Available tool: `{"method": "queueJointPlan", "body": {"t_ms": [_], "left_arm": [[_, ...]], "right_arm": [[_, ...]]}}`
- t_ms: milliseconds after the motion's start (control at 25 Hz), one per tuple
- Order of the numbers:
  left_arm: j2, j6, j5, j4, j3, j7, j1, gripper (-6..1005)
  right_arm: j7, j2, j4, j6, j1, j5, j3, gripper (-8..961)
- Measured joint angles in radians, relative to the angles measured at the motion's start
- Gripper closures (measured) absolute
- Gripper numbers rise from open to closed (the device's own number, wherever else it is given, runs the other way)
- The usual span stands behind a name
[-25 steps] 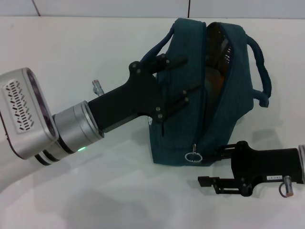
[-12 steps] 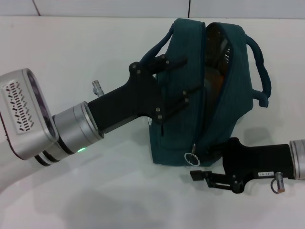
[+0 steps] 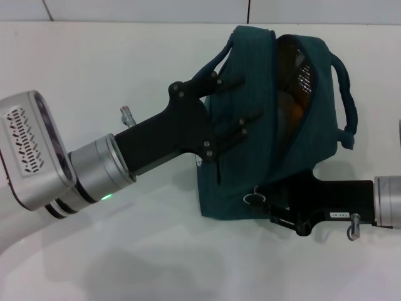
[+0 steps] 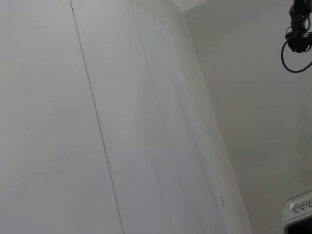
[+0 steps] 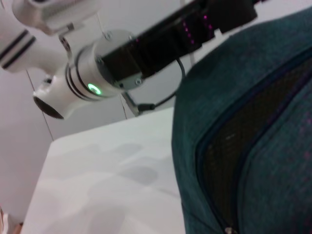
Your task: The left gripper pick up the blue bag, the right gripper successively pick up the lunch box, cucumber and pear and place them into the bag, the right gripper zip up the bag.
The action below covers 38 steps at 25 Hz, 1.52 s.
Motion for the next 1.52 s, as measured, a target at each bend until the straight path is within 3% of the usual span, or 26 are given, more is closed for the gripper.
{"method": "queueJointPlan", "body": {"t_ms": [400, 1040, 1360, 1520], "left_arm": [[0.000, 0.003, -0.017, 0.000, -0.006, 0.000, 0.008, 482], [0.000, 0.036, -0.267, 0.002, -0.008, -0.002, 0.158, 480], [0.000, -0.039, -0.276, 0.006, 0.000, 0.014, 0.240, 479], [0.000, -0.078, -0.223, 0.000, 0.007, 0.038, 0.250, 478]], "right_arm": [[-0.175, 0.000, -0.006, -0.035, -0.008, 0.029, -0.028, 924], [-0.492, 0.000, -0.015, -0.051, 0.014, 0.308, -0.028, 933], [-0.591, 0.000, 0.007, -0.032, 0.063, 0.427, -0.036, 933], [-0.644, 0.000, 0.017, -0.029, 0.081, 0.524, -0.088, 933]]}}
